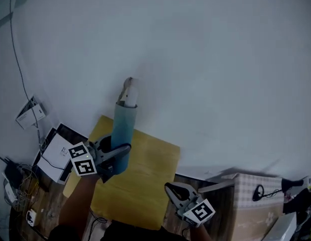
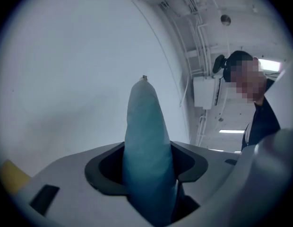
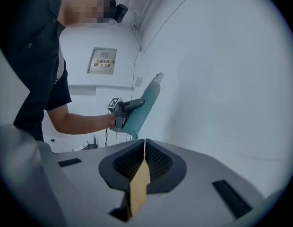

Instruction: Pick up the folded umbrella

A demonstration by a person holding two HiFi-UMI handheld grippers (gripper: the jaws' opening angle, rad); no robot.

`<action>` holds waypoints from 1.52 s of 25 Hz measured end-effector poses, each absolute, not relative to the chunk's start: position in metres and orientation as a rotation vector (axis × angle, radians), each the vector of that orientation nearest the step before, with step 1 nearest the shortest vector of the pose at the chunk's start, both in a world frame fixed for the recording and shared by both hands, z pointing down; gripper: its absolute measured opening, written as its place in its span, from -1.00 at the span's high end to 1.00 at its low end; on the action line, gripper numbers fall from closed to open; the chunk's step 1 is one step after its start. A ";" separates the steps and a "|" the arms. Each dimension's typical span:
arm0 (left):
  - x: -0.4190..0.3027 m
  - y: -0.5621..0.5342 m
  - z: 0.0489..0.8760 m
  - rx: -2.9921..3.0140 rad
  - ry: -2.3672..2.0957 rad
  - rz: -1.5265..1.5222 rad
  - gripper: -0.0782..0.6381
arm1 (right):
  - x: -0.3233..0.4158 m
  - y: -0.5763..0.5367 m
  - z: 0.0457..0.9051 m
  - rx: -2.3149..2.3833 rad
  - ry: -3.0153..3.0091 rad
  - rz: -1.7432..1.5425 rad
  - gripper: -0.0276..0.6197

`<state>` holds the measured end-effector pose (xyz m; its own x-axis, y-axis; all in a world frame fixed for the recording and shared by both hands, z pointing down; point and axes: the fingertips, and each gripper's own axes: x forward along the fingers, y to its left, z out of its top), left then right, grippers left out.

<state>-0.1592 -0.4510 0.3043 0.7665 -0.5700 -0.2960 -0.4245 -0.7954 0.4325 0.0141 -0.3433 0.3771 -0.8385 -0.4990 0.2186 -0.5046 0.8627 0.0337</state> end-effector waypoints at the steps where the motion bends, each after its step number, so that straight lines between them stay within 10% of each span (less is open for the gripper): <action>1: -0.160 -0.445 0.289 2.636 -0.718 -0.658 0.02 | 0.012 -0.341 0.370 0.783 -2.828 0.022 0.85; 38: -0.032 -0.131 0.307 2.538 -0.924 -0.562 0.00 | 0.126 -0.141 0.339 0.631 -3.177 0.135 0.85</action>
<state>-0.0322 -0.1311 0.3068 0.7036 -0.6703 -0.2357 -0.5182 -0.7110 0.4753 0.1259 -0.1412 0.3389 -0.9195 -0.3845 -0.0822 -0.3761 0.9210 -0.1012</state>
